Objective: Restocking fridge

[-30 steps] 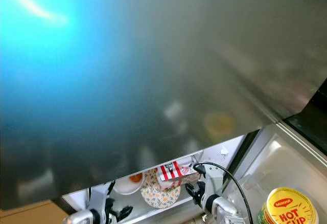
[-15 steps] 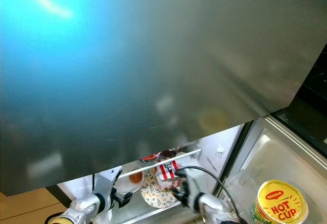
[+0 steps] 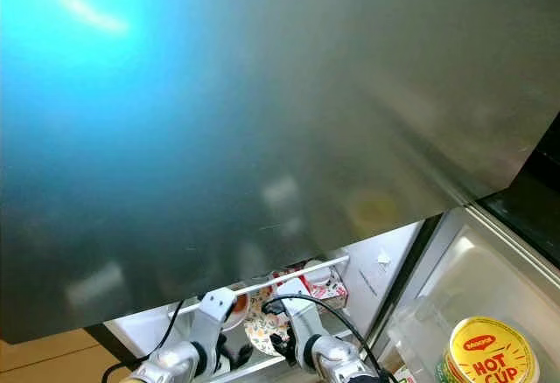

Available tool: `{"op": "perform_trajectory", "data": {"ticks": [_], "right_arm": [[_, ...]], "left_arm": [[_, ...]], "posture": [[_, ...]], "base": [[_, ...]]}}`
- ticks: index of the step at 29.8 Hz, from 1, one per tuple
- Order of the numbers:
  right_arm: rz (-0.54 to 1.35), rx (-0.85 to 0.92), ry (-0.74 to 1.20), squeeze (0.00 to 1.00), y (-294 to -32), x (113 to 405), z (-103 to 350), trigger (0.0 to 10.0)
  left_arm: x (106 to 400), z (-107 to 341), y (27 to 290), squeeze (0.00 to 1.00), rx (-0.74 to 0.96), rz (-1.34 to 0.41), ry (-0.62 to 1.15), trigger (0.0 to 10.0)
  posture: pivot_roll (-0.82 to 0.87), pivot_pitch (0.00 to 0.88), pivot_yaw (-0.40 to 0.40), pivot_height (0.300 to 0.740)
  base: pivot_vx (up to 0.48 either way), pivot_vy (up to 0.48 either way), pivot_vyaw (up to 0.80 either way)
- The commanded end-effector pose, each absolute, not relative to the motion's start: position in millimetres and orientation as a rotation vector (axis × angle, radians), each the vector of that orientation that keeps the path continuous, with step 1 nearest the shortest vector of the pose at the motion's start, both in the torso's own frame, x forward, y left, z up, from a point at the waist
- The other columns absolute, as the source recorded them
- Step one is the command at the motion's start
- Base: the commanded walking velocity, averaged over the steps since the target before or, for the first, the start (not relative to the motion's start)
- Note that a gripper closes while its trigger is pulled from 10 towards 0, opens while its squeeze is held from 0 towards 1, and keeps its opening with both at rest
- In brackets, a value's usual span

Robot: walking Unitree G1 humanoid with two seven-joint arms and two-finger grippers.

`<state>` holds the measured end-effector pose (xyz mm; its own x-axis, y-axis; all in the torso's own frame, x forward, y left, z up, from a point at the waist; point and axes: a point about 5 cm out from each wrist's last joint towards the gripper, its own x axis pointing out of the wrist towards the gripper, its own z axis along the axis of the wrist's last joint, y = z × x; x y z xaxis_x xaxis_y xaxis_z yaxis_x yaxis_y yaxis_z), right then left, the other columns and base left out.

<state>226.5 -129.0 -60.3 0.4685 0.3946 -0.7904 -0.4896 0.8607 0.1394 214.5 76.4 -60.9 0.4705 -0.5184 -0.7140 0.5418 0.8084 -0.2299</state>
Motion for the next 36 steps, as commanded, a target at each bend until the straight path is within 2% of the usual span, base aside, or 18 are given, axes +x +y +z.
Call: {"op": "perform_trajectory", "data": {"ticks": [1,36], "right_arm": [[0.533,-0.089,0.950,0.00,-129.0,222.4,-62.9,10.0],[0.477,-0.062,0.961,0.00,-133.5,225.4,-61.9,10.0]], "left_arm": [[206.6,-64.2,68.9,0.00,0.051,-0.688,0.885,10.0],[208.9,-63.4,70.5,0.00,0.023,-0.651,0.880,10.0]], "posture": [[-0.05,0.000,0.039,0.740],[-0.06,0.000,0.034,0.740]], "base": [[0.000,0.000,0.00],[-0.345,0.000,0.00]]}}
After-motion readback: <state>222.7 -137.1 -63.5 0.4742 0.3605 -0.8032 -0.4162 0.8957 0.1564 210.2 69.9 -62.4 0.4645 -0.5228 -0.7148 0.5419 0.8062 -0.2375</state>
